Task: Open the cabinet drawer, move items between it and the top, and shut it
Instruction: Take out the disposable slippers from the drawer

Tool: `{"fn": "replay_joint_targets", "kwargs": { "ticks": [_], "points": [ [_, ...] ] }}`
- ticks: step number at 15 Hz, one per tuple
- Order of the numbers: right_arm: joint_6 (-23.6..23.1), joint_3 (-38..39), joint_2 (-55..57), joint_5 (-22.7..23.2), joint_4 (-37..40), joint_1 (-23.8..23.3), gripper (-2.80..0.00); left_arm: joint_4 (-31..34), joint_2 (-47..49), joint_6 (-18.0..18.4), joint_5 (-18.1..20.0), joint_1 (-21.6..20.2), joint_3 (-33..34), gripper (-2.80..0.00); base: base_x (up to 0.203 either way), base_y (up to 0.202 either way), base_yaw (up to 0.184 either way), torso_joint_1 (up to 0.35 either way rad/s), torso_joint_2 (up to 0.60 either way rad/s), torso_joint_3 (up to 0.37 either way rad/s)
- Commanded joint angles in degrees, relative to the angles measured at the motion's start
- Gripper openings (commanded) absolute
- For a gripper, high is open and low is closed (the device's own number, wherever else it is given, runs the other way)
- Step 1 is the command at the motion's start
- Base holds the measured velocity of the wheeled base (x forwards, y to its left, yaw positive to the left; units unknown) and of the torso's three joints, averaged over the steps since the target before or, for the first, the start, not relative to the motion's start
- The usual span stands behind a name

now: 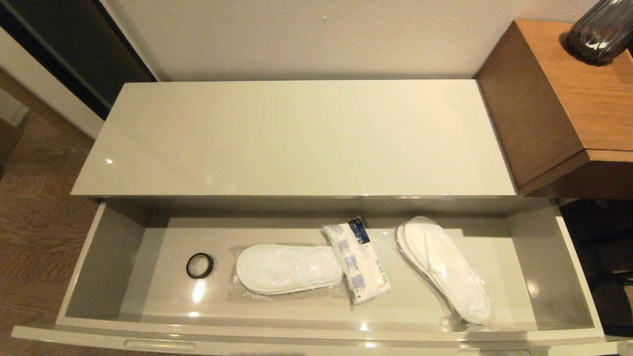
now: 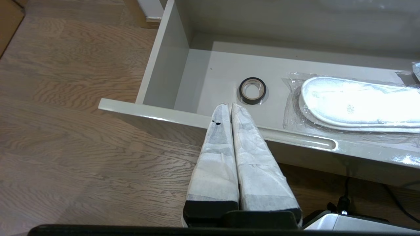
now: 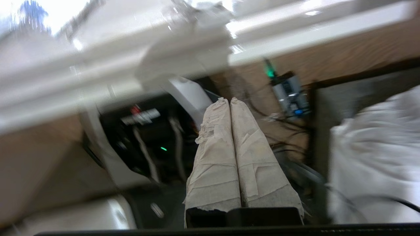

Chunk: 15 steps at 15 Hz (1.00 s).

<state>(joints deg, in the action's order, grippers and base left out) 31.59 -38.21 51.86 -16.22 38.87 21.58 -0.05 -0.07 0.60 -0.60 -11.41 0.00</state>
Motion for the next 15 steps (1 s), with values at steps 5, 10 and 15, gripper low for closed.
{"fn": "replay_joint_targets", "kwargs": {
  "ticks": [5, 10, 15],
  "points": [
    [-5.75, -5.76, -12.49, -2.70, 16.06, -0.04, -2.80, -0.04, -2.22, 0.02, -0.02, -0.02, 0.18, -2.80, 0.000, 0.000, 0.000, 0.000, 0.00, 0.000],
    [-9.32, -8.50, -11.00, -3.49, 13.93, -0.01, -2.80, -0.04, -2.22, 0.02, -0.02, -0.02, 0.18, -2.80, 0.000, 0.000, 0.000, 0.000, 0.00, 0.000],
    [-11.13, -6.61, -6.05, -5.08, 2.55, 0.04, -2.80, -0.04, -2.22, 0.02, -0.02, -0.02, 0.18, -2.80, 0.000, 0.000, 0.000, 0.000, 0.00, 0.000]
  ]
}}
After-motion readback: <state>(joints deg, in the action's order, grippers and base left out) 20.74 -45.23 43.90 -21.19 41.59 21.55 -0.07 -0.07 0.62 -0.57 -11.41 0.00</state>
